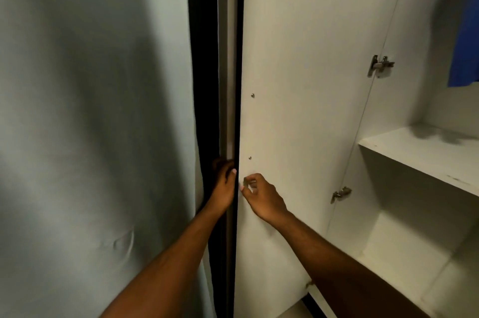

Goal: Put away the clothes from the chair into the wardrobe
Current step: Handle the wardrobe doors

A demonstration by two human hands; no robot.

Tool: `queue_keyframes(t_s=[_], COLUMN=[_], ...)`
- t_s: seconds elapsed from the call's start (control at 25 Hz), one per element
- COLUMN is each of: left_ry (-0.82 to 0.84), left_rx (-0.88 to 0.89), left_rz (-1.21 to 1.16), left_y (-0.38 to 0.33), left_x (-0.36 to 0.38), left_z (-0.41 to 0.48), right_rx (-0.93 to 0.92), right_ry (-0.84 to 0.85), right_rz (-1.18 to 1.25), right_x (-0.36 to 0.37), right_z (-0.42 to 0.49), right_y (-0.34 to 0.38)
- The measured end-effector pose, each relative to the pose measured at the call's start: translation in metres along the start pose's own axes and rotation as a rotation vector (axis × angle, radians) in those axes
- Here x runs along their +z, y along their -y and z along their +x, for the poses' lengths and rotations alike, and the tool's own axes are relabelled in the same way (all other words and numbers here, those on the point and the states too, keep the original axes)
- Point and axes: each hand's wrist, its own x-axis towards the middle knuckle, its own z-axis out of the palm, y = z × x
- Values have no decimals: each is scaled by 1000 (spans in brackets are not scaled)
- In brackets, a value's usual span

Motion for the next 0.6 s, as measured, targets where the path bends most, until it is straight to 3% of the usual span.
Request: queue_keyframes(t_s=[0.28, 0.48, 0.6], left_ry=[-27, 229, 559], left_rx=[-108, -2, 26], left_rz=[-270, -422, -457], left_y=[-8, -60, -81], left_x=[22, 59, 131], left_z=[-45, -116, -136], right_rx=[-30, -72, 22], right_ry=[-340, -506, -671], right_rz=[181, 297, 240], right_x=[-21, -83, -152], right_z=[-34, -120, -180], right_y=[-9, -30, -65])
